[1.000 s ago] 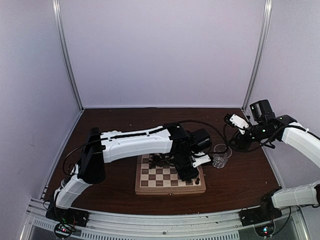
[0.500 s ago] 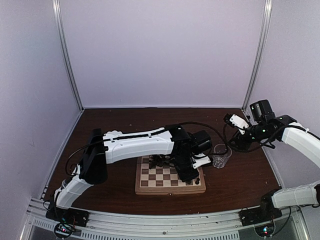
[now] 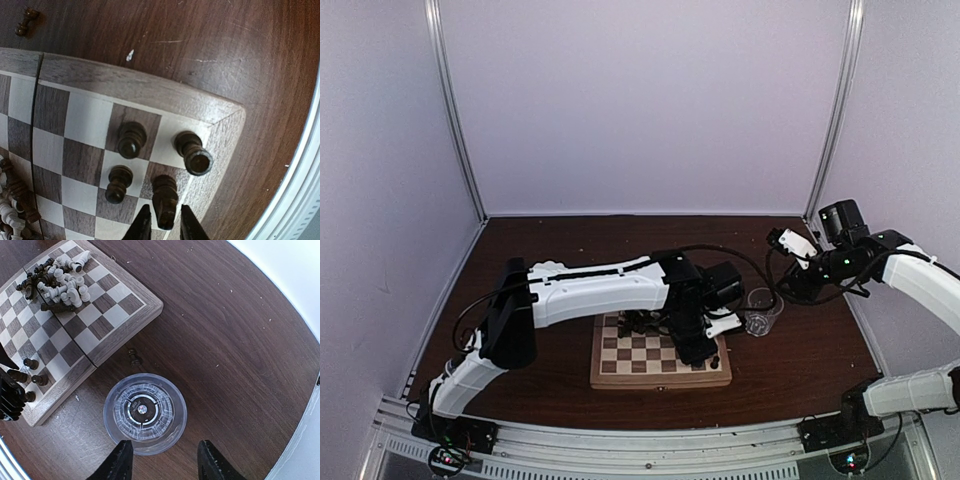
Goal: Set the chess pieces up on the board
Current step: Place the knight at b8, then pick up the pawn from the center of the board.
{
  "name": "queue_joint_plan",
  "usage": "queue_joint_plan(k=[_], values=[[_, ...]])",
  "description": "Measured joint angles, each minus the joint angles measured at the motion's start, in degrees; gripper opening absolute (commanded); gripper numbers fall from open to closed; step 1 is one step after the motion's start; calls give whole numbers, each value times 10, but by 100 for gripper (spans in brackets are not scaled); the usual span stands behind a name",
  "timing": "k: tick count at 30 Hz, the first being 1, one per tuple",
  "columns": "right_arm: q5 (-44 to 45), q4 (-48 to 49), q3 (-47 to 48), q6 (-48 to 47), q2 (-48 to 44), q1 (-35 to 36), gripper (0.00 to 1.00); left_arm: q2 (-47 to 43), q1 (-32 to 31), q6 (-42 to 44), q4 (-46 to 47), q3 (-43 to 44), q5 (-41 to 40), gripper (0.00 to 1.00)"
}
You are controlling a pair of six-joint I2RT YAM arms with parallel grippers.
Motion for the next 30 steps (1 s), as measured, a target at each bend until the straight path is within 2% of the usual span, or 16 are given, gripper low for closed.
queue_joint_plan(k=[9, 14, 20, 30], values=[[0, 0, 0, 0, 2, 0, 45, -7, 0, 0, 0, -1, 1, 34], [-9, -14, 19, -16, 25, 0, 42, -78, 1, 3, -5, -42, -8, 36], [-49, -57, 119, -46, 113, 10, 41, -251, 23, -9, 42, -176, -8, 36], [-29, -133, 259, -49, 292, 108, 38, -461, 92, -107, 232, -474, -29, 38]])
